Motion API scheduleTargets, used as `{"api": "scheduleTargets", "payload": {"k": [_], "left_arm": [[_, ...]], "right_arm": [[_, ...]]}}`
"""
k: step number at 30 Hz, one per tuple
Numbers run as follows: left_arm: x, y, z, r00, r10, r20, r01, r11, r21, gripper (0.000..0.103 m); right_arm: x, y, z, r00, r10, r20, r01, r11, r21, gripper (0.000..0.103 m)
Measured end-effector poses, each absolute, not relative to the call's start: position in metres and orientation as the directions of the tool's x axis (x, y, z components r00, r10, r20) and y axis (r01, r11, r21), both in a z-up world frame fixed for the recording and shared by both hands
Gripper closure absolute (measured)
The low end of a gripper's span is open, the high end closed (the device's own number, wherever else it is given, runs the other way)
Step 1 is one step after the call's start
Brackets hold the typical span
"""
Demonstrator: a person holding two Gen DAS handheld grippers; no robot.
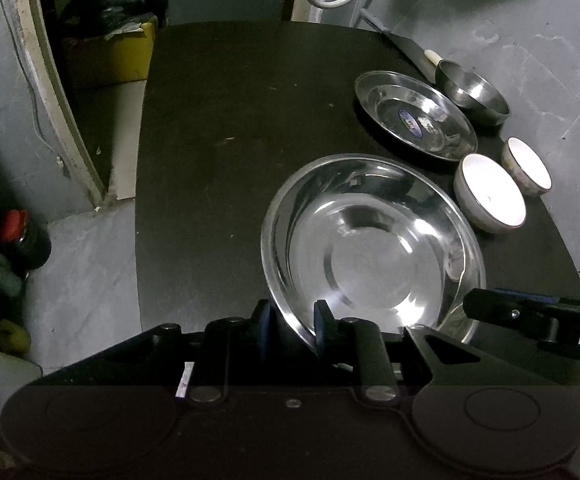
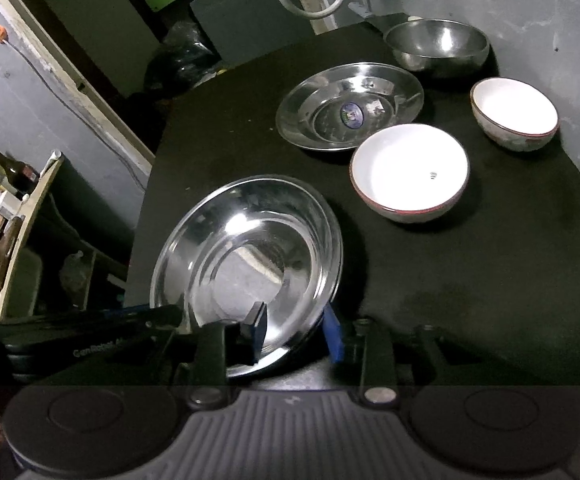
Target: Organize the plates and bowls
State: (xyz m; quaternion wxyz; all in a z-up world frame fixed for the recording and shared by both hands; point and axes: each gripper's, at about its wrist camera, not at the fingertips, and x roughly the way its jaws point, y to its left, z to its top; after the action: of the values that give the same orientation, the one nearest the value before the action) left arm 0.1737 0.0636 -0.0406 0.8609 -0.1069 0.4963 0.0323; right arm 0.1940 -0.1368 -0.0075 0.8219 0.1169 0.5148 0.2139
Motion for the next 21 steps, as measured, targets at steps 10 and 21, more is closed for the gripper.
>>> {"api": "scheduleTargets", "payload": {"k": [10,21], "left_arm": [[0.172,0.077,-0.025,0.543,-0.068,-0.837,-0.169,0.968,-0.188,0.049],[0.189,0.093,-0.004,0.612,-0.042,-0.79,-0.196,0.959,-0.203,0.004]], "right_arm": [[0.192,-0.148,-0.005,0.411,0.466,-0.783,-0.224,0.885,0.409,0.053],[0.197,-0.17,0.004,0.474,0.48,-0.738,-0.205,0.876,0.437,0.015]]}}
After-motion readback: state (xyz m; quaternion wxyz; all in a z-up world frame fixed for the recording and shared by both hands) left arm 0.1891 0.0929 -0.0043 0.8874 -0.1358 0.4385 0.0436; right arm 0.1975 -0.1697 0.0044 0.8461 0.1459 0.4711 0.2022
